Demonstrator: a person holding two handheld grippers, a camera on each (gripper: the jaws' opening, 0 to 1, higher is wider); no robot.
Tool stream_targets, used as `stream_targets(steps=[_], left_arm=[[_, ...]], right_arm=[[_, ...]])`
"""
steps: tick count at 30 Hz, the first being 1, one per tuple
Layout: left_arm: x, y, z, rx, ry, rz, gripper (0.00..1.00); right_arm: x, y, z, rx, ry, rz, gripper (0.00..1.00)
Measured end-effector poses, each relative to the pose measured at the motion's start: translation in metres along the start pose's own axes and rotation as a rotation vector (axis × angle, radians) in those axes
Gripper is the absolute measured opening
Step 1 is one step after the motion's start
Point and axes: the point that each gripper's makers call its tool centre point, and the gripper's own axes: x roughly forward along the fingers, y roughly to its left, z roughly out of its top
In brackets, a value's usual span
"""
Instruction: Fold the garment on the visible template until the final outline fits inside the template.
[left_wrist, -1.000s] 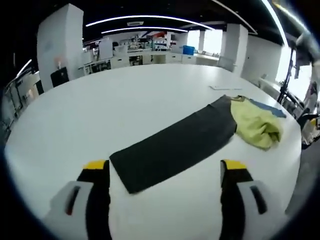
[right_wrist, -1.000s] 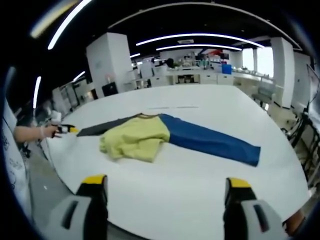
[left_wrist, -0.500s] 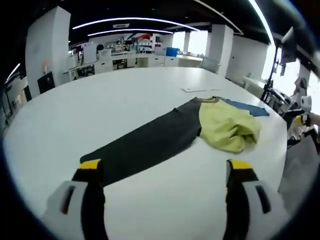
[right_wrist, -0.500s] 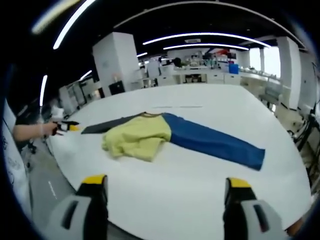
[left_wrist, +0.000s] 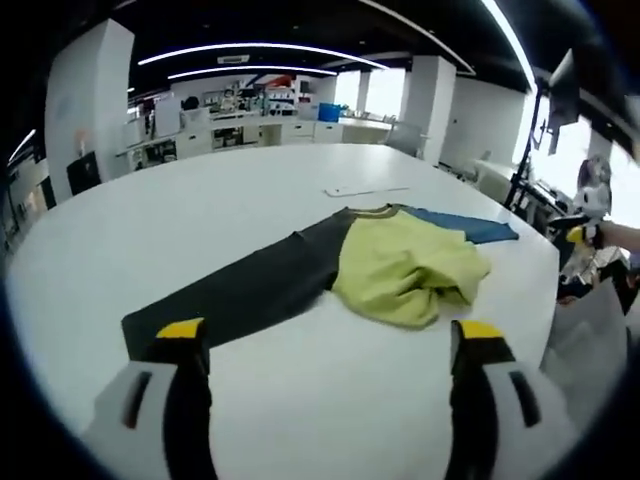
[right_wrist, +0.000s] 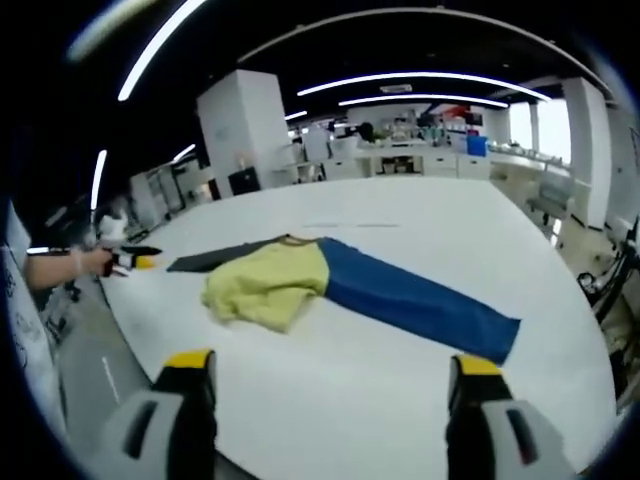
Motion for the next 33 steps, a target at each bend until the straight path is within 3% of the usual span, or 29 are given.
stream_targets(steps=[5, 8, 10, 18, 26, 33], left_arm=[[0.002, -0.017, 0.007, -0.004, -0.02, -0.012, 0.98], [0.004, -0.034, 0.01, 0.043, -0.011, -0.029, 0.98], [0.007, -0.036, 0.013, 0.071, -0.012, -0.032, 0.97], [0.013, -0.075, 0.018, 0.143, -0.012, -0.052, 0.94], [0.012, -0.093, 0.018, 0.073, -0.068, -0.067, 0.93], [0.006, -0.098, 0.018, 0.073, -0.102, -0.062, 0.91]], right_arm=[[0.01, -0.006, 0.002, -0.026, 0.003, 0.032, 0.98], [0.015, -0.007, 0.006, -0.03, -0.003, 0.052, 0.98], [0.018, -0.006, 0.008, -0.069, 0.001, 0.07, 0.98], [0.032, 0.007, 0.023, -0.169, 0.0, 0.118, 0.98], [0.049, 0.019, 0.025, -0.221, 0.013, 0.149, 0.97], [0.065, 0.039, 0.028, -0.283, 0.03, 0.189, 0.94]])
